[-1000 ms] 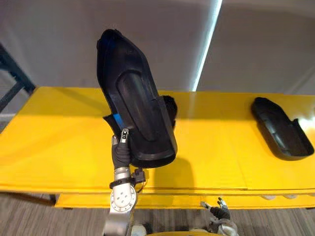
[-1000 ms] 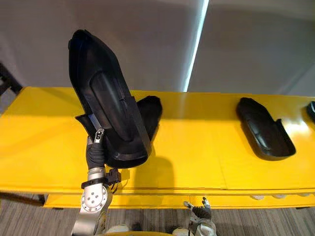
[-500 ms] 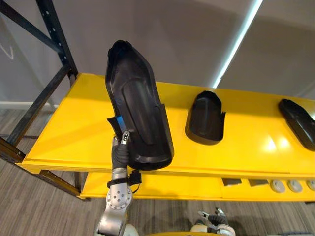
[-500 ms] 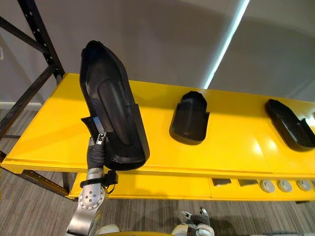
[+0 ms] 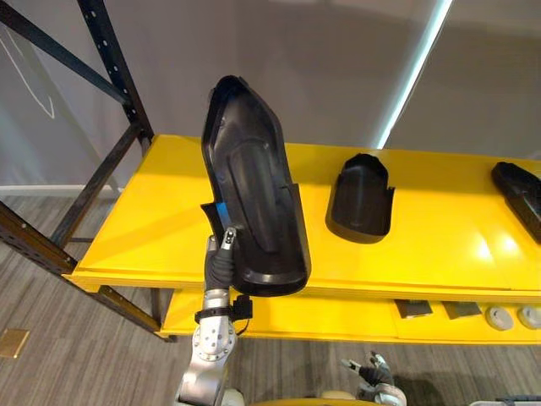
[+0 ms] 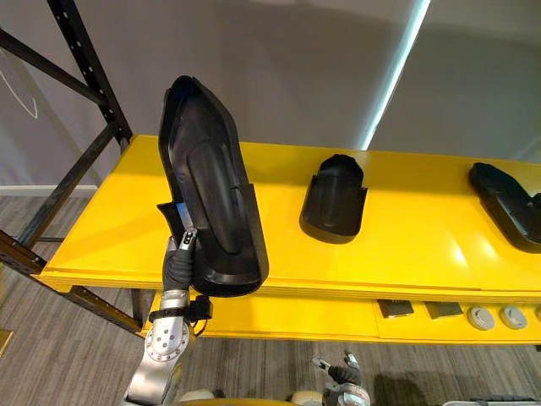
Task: Walk over and take plastic housings, then place them on the shelf
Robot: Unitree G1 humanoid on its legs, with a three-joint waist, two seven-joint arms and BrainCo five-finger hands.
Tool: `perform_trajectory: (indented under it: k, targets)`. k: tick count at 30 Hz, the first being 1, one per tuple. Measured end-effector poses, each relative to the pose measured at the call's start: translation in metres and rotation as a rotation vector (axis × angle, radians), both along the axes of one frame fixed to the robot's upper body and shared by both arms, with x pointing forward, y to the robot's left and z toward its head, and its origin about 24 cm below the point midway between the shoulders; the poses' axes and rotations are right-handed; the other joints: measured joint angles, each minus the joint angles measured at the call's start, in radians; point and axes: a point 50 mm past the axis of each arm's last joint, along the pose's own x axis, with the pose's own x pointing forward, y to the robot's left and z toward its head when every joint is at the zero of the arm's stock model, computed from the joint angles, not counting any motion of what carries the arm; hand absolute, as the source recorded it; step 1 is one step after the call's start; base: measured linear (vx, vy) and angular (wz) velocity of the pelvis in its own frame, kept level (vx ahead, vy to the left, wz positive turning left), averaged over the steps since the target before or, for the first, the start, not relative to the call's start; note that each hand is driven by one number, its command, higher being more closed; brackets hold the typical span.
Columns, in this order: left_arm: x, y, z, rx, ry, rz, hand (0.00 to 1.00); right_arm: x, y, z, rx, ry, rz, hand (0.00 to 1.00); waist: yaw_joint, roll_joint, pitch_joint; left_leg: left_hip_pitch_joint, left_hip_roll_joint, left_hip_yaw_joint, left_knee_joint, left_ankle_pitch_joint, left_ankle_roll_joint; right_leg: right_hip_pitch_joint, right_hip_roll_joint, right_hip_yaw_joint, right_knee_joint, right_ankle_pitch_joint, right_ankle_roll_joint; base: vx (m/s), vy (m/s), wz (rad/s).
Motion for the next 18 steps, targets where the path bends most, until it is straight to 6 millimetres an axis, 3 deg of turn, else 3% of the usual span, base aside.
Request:
perform_trajectory:
  k: [4, 12, 18]
  targets:
    - [0.000, 0.001, -0.002, 0.018, 0.015, 0.003, 1.00, -0.011, 0.001, -0.003, 0.005, 0.032, -0.006, 0.00, 0.002, -0.006, -0.024, 0.011, 0.000, 0.024, -0.021, 0.000, 0.000, 0.015, 0.002, 0.021, -0.048, 0.031, 0.006, -0.03, 0.036, -0.20]
    - [0.003, 0.028, -0.004, 0.107, 0.039, 0.122, 1.00, -0.020, 0.001, -0.002, -0.004, 0.041, 0.020, 0.00, 0.000, -0.012, -0.068, 0.036, -0.001, 0.057, -0.058, -0.006, 0.000, 0.021, 0.005, 0.061, -0.085, 0.067, 0.009, -0.02, 0.021, -0.15]
    - [0.027, 0.055, -0.011, 0.206, 0.104, 0.209, 1.00, -0.023, 0.003, -0.003, 0.009, 0.048, 0.050, 0.00, -0.003, -0.003, -0.097, 0.043, 0.011, 0.068, -0.080, 0.003, -0.009, 0.013, 0.020, 0.078, -0.092, 0.082, -0.001, 0.00, -0.016, -0.07]
